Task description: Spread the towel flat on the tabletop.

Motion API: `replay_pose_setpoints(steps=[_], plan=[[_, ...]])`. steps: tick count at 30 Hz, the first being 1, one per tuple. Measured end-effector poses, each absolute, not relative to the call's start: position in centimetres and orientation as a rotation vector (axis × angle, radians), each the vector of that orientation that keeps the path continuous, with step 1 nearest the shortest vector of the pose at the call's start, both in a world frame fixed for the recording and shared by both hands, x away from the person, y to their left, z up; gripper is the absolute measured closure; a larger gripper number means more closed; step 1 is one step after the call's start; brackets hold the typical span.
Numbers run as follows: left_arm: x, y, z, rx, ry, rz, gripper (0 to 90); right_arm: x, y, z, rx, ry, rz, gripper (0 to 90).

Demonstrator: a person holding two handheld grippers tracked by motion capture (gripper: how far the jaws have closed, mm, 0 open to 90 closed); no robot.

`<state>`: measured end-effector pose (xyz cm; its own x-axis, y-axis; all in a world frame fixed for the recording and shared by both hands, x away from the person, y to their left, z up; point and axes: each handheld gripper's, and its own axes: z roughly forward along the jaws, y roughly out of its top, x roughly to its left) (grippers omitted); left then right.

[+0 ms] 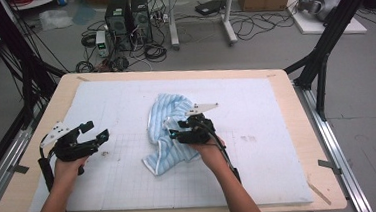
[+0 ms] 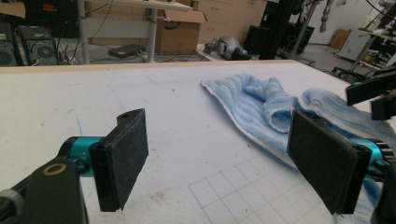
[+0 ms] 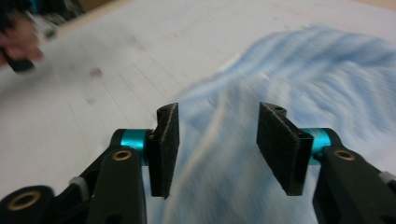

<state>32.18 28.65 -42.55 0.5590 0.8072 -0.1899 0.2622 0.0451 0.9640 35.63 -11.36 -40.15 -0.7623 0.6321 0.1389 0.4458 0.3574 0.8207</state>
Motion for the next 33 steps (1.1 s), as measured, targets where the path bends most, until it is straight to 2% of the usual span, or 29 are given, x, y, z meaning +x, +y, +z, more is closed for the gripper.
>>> replay_pose_setpoints(steps=[5,6,7,9,11,19,26,27,28,30,33], plan=[[32.2,28.3,-42.7,1.526,0.946,0.529,21.1,33.9,-11.8,-41.0,0.936,2.458,1.260,43.1],[32.2,28.2,-42.7,1.531,0.944,0.527,21.1,33.8,-11.6,-41.3,0.908,2.468,1.212,47.4],[32.2,28.1,-42.7,1.535,0.941,0.525,21.1,33.7,-11.3,-41.5,0.870,2.480,1.149,56.2],[32.2,28.0,-42.8,1.538,0.939,0.522,21.2,33.7,-11.2,-41.6,0.801,2.497,1.062,81.4],[32.2,28.0,-42.8,1.539,0.939,0.520,21.2,34.2,-11.7,-41.4,0.840,2.462,1.106,84.8],[32.3,27.3,-42.9,1.553,0.925,0.508,21.3,38.9,-16.9,-39.7,1.117,2.185,1.089,85.1],[32.3,26.9,-43.0,1.566,0.919,0.497,21.6,41.7,-19.0,-39.7,1.268,2.000,0.906,84.4],[32.3,26.9,-43.0,1.567,0.916,0.496,22.0,42.0,-19.5,-40.1,1.328,2.008,0.934,76.7],[32.3,26.9,-43.0,1.567,0.916,0.496,22.4,42.0,-19.5,-40.1,1.328,2.008,0.934,76.7],[32.4,26.8,-43.0,1.573,0.908,0.489,23.7,41.6,-19.5,-40.3,1.321,2.013,0.966,66.0],[32.3,26.4,-43.1,1.591,0.894,0.476,25.6,40.4,-19.8,-39.8,1.301,1.991,1.031,55.8]])
